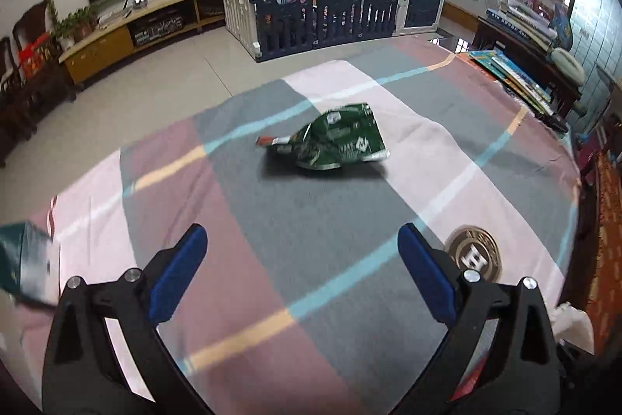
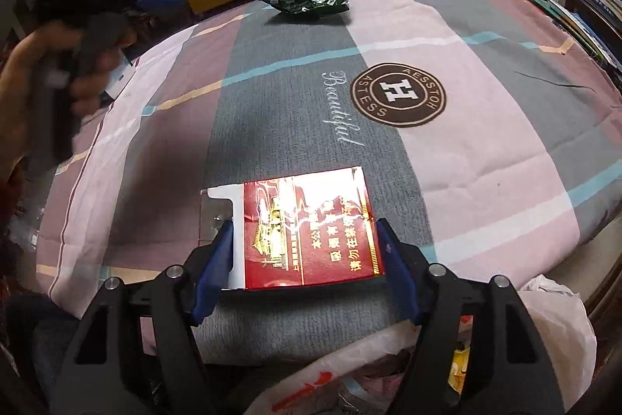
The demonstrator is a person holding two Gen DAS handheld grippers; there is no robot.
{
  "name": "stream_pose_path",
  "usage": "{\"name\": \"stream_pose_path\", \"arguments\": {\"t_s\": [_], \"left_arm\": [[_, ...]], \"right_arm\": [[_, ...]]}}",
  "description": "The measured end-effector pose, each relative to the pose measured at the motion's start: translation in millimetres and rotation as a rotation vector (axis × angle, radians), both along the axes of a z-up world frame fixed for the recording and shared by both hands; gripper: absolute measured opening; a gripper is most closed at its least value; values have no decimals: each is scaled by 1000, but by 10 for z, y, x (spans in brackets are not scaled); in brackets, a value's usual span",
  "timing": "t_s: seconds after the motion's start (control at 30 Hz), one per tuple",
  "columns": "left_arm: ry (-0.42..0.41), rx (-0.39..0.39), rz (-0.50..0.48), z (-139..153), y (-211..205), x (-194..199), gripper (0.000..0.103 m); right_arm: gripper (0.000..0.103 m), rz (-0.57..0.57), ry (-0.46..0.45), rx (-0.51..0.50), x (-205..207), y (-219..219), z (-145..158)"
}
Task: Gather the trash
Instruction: 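Grasp the red box with the right tool while the left tool grasps the green snack bag, then carry the red box and green bag over the bin and open both tools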
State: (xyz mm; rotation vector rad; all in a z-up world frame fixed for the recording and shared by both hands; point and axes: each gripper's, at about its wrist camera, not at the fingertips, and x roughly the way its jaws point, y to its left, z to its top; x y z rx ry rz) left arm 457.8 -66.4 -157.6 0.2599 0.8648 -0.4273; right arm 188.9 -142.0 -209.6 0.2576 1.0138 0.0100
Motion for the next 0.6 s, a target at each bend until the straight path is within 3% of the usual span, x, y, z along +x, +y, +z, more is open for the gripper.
{"name": "stream_pose_path", "arguments": {"t_s": [0.1, 0.17, 0.23, 0.3, 0.33, 0.37, 0.4, 0.43, 0.47, 0.57, 0.6], "left_arm": [[-127, 146, -90, -106, -485, 311, 99], [-154, 261, -171, -238, -758, 516, 99], [-105, 327, -199, -390, -911, 753, 99], [43, 295, -199, -533, -934, 988, 97], [93, 260, -186, -574, -899, 1057, 91], [139, 225, -175, -605, -861, 1097, 63], [174, 197, -148, -626, -804, 1120, 51], [181, 153, -123, -606, -730, 1107, 48], [191, 120, -117, -581, -667, 1073, 39], [174, 90, -112, -487, -477, 799, 16], [154, 89, -102, -436, -404, 654, 16]], "right_arm": [[71, -33, 13, 20, -126, -145, 31], [71, -53, 25, 51, -215, -232, 26], [71, -61, 28, 64, -282, -279, 19], [71, -59, 32, 77, -293, -286, 21], [71, -62, 33, 83, -293, -294, 22], [71, -67, 32, 88, -291, -305, 26], [71, -69, 29, 92, -293, -313, 37], [71, -73, 22, 96, -307, -322, 59], [71, -76, 13, 95, -312, -330, 85], [71, -83, -15, 89, -366, -365, 194], [71, -87, -27, 85, -404, -380, 248]]}}
